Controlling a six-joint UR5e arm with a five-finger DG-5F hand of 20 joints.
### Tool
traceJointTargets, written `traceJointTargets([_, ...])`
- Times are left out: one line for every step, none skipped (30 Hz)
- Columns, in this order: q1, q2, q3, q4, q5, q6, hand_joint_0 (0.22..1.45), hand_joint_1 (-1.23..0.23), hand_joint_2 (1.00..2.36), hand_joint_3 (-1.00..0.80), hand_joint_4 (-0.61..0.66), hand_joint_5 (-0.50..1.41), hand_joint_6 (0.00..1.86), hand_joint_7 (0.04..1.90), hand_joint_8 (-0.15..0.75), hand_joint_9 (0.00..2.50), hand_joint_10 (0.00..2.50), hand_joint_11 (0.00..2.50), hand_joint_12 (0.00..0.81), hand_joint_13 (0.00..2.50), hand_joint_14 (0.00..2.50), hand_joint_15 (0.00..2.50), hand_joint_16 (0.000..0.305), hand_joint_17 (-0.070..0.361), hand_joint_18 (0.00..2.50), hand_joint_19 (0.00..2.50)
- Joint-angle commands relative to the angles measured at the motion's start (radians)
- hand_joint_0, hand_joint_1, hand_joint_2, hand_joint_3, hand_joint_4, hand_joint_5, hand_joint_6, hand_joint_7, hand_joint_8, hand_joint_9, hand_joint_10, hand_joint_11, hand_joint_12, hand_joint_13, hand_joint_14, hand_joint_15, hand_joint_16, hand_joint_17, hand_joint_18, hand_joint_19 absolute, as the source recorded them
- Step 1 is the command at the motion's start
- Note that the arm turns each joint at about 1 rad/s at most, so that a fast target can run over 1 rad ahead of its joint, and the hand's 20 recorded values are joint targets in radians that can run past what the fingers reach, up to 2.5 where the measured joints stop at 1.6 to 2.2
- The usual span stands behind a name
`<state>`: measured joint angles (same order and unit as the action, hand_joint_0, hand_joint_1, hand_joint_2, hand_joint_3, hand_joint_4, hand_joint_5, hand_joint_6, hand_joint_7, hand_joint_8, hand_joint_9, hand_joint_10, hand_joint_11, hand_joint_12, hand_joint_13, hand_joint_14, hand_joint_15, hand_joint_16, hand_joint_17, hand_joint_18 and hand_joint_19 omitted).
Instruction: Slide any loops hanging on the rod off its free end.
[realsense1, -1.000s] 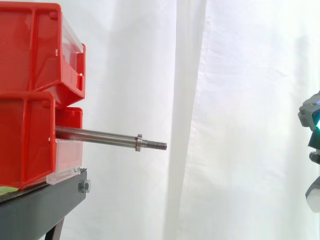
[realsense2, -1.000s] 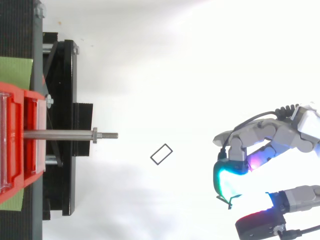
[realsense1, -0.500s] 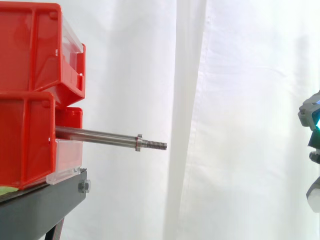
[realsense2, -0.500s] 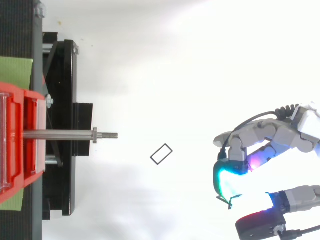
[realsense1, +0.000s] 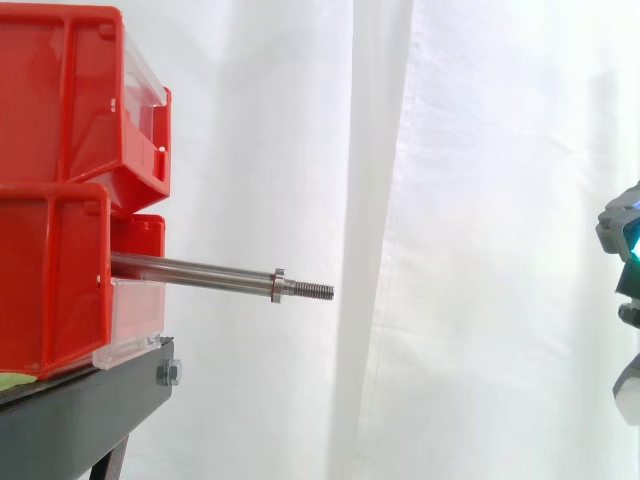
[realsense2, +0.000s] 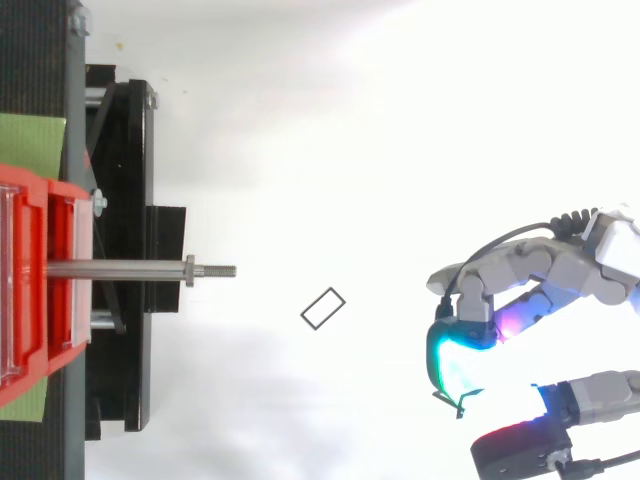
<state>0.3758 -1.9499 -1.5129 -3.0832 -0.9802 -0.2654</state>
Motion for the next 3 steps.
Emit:
traceJointTargets([0.0,-0.001,-0.001,0.0,0.0,0.0,0.58,-0.65,1.02,-0.27,0.12,-0.16,0.89,1.14,0.343,1.0,0.01,0.42,0.333,0.63,0.0,0.02,0.047,0.105,0.58,0.14])
traceJointTargets([0.0,0.0,0.0,0.0,0.0,0.0,0.58,-0.65,1.02,-0.27,0.12,-0.16,0.89,1.14,0.344,1.0,0.01,0.42,0.332,0.63,0.0,0.02,0.047,0.105,0.58,0.14])
traceJointTargets([0.0,0.0,0.0,0.001,0.0,0.0,0.58,-0.65,1.02,-0.27,0.12,-0.16,0.89,1.14,0.345,1.0,0.02,0.43,0.332,0.63,0.0,0.02,0.047,0.105,0.58,0.13])
